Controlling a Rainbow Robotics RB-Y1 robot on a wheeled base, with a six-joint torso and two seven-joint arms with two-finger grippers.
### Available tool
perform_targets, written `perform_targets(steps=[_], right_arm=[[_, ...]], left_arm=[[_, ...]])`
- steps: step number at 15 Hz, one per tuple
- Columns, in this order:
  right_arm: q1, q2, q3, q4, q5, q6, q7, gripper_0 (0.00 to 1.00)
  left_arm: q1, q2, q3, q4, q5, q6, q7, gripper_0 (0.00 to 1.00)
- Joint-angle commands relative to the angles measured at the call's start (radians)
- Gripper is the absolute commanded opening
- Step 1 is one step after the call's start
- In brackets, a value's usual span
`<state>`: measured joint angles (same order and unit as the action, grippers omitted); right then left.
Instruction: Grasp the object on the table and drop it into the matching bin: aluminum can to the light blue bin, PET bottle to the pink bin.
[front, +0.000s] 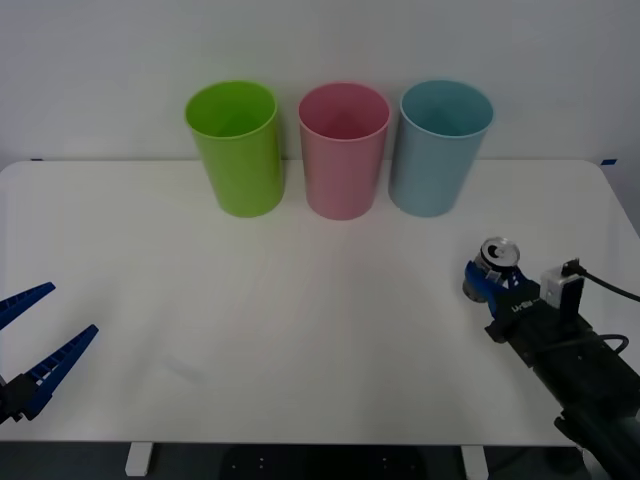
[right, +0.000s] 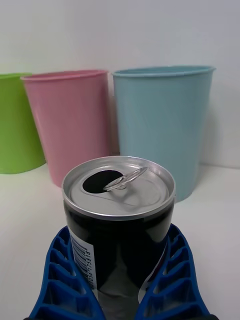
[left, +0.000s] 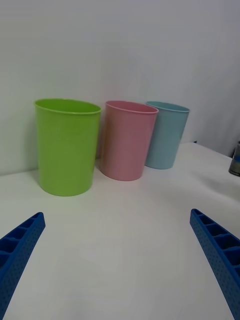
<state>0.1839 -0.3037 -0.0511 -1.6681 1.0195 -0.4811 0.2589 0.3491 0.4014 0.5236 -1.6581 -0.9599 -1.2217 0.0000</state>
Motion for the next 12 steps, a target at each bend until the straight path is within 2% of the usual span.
perform_targets(steps=[1,4,7,12], right_arm=[[0.000,-0.002,-0.009,-0.081,0.077,-0.001,-0.165,0.00],[-0.007,-0.012,-0.015,-0.173,0.146,0.001,-0.342,0.00],[-0.041,-0.054,-0.013,-0.220,0.174,-0.002,-0.484,0.00],[-0.141,-0.160,-0.013,-0.222,0.175,-0.010,-0.616,0.00]], left_arm=[[0.000,0.000,0.000,0.000,0.000,0.000,0.000,1.00],[0.000,0.000,0.000,0.000,0.000,0.000,0.000,1.00],[0.000,0.000,0.000,0.000,0.000,0.000,0.000,1.00],[0.000,0.000,0.000,0.000,0.000,0.000,0.000,1.00]])
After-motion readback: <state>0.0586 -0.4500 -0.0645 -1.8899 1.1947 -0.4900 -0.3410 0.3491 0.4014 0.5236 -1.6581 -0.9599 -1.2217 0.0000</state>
